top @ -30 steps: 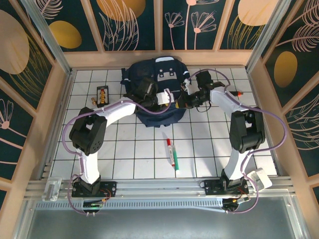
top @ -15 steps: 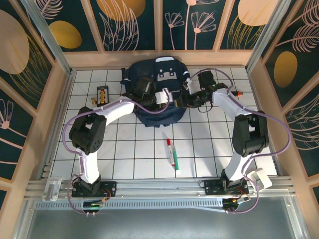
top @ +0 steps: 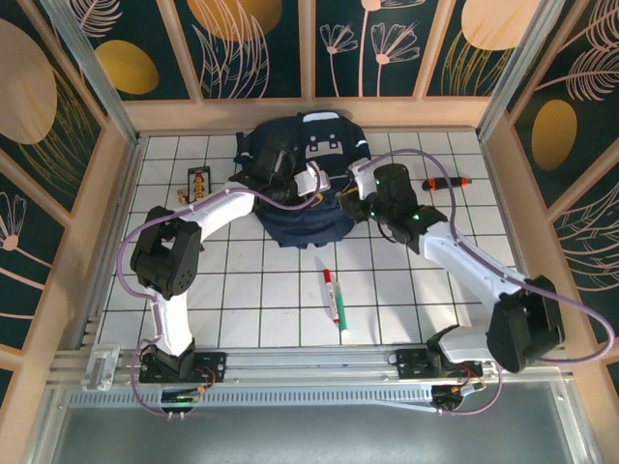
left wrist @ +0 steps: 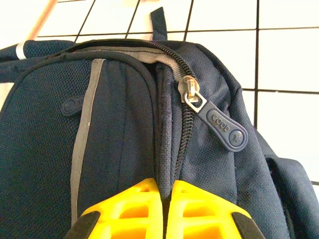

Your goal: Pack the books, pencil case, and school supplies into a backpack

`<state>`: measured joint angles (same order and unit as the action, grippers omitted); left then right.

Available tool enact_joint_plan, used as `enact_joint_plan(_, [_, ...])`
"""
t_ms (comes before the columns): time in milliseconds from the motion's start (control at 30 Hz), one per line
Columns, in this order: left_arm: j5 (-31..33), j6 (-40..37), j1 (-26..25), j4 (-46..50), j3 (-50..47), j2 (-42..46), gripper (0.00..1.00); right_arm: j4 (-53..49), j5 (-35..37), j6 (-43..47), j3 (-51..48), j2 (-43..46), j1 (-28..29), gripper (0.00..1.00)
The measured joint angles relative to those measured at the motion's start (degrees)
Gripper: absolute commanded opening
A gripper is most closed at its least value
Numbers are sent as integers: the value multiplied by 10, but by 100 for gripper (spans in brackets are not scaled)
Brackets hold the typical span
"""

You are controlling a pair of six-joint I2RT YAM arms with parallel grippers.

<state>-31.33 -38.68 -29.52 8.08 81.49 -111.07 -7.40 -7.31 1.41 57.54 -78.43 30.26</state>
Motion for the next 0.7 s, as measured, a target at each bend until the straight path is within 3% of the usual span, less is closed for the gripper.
enact_joint_plan(133, [-53,50,15,11,9,0,0,-36,21,-155,69,-89,9,31])
enact_joint_plan(333, [-122,100,36,29,27,-1,0,-152,117,-334,157,-154,93,28])
enact_joint_plan(700, [-152,131,38,23,27,-13,0,-299,316,-417,264,-229,150,35])
